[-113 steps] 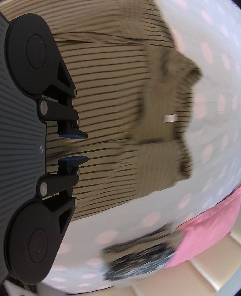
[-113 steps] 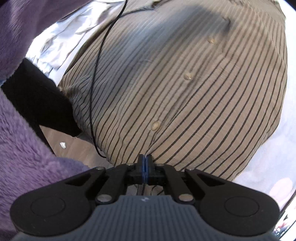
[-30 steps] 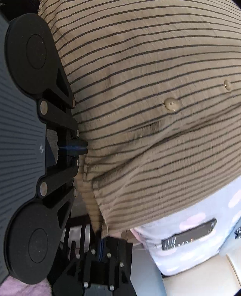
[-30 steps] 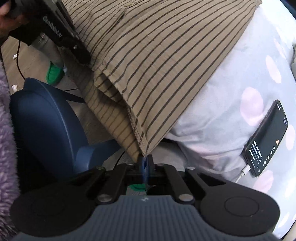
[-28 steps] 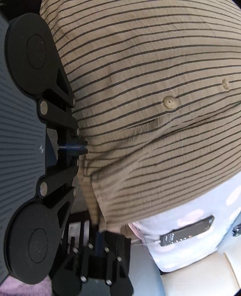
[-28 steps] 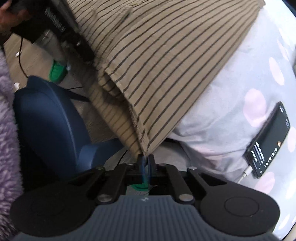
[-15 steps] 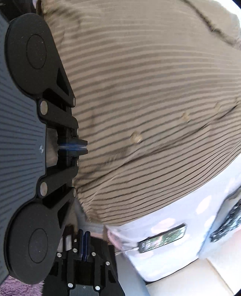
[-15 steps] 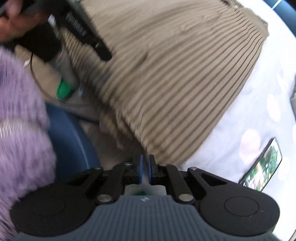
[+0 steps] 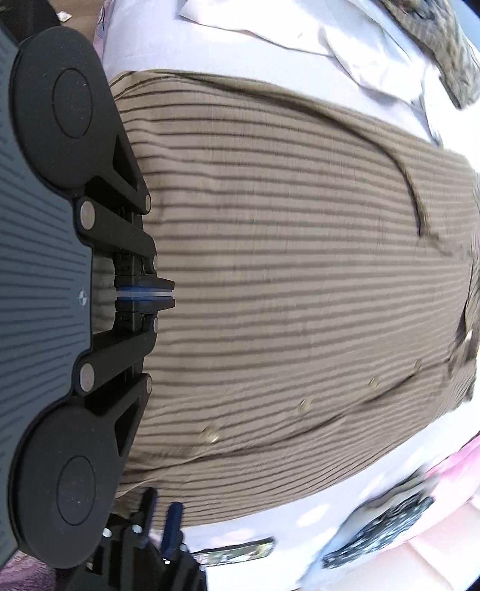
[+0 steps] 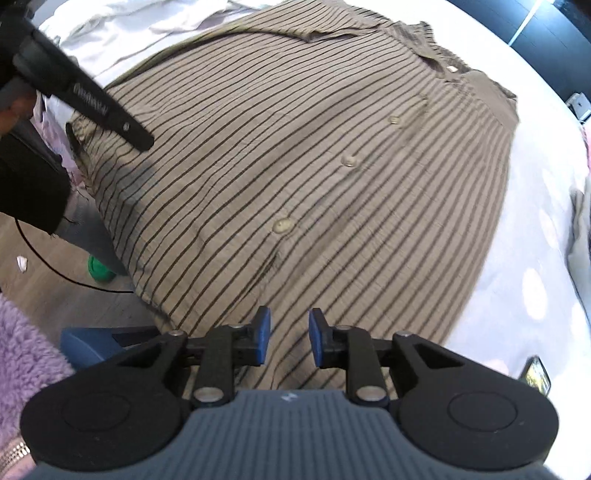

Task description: Fold clothes

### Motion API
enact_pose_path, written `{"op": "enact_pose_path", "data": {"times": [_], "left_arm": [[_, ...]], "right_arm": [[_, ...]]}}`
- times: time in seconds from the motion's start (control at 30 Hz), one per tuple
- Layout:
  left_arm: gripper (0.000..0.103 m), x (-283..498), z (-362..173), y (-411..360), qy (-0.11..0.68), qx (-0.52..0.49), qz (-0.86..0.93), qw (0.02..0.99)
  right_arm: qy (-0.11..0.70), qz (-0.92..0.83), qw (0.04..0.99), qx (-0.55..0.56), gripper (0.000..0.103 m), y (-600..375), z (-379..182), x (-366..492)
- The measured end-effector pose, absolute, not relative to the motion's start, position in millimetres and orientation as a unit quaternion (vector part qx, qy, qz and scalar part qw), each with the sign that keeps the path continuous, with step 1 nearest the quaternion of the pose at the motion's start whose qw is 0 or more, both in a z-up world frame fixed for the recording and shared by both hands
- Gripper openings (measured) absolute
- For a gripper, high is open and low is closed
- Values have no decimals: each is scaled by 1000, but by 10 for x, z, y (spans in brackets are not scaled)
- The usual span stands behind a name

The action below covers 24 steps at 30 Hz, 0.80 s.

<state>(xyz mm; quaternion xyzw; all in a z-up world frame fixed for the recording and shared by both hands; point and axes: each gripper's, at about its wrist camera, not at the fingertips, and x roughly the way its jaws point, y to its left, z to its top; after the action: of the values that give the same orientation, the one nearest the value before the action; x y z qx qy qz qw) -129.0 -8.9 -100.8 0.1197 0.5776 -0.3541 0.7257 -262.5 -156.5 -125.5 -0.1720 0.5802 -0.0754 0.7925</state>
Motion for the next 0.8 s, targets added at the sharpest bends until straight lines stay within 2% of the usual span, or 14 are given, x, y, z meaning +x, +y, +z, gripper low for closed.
{"op": "enact_pose_path", "data": {"times": [0.17,0.33,0.43,0.63,0.8], "left_arm": [[0,-1244,-1095,-134,560,101,-367,736],[0,-1248,-1179,-215,550,111,-385,733],[0,-1234,-1322,-259,582,138,-377,707],[0,-1229,-1366,-62,620,114,-366,685],[0,-1241,-1237,111,634,121,-329,689]], "right_arm": [[577,-65,794,-180,26,-1531,-1271,-2503],[549,-42,823,-141,25,-1569,-1200,-2407],[548,-31,825,-135,25,-1559,-1305,-2354],[588,-17,797,-140,25,-1514,-1532,-2307],[590,-26,793,-149,25,-1473,-1534,-2295]]}}
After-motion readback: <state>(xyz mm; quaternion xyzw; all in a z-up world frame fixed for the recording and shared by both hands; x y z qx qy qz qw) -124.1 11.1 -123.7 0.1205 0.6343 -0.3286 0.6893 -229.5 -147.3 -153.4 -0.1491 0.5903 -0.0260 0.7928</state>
